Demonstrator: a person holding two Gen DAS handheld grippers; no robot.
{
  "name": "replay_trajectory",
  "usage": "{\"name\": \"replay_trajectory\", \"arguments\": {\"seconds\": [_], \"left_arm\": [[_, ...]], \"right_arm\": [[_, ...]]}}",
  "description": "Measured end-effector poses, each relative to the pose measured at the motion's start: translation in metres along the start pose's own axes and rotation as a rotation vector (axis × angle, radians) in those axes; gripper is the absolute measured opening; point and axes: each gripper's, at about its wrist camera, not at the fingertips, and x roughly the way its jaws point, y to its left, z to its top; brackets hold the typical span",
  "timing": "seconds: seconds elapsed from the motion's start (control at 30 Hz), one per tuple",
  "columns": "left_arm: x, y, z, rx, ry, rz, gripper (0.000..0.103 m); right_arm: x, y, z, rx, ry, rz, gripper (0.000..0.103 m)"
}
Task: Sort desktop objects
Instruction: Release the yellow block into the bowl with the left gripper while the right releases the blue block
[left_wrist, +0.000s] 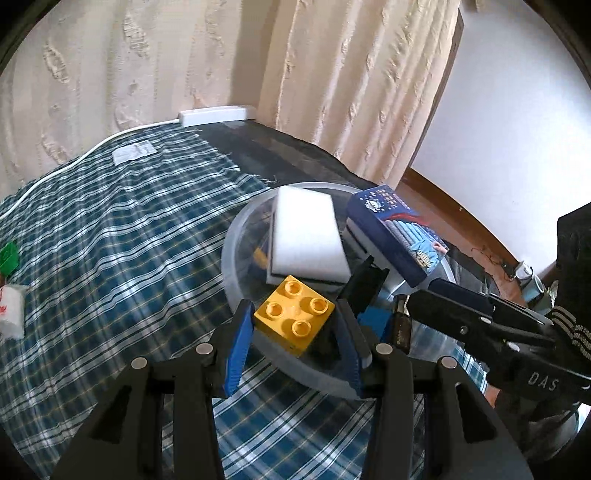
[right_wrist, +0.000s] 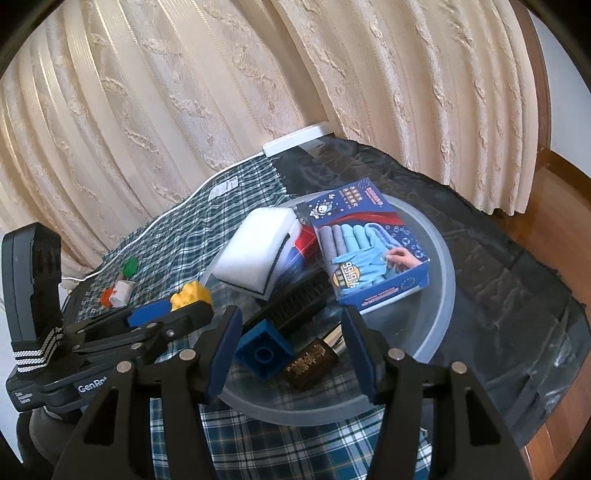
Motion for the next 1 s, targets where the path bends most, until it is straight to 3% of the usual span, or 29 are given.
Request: {"name": "replay_trajectory", "arguments": {"seconds": [0.1,0.2,0.23,0.7,1.0], "left_arm": [[0.002,0.0,0.002,0.003,-0.006,0.001,0.049],[0.004,0.005,0.004,-0.028,0.005,-0.034,0.066],[0.005,0.006,0.003,-0.035,0.009,-0.038,0.067],[-0.007,0.014,-0.005,-0.054,-0.007,-0.023,0.067],[-0.023,0.04,-0.009,-0.104,-0.028,0.011,0.067]], "right_arm": [[0.0,0.0,0.0,0.002,0.0,-0.003,0.06],[0.001,0.0,0.0,0.002,0.003,-0.005,0.06],[0.002,0.001,0.0,0.002,0.004,-0.004,0.06],[0.003,0.014,-0.001,-0.019,0.01,0.006,0.06],[0.006,0.03,-0.001,-0.04,0.015,0.021,0.06]]}}
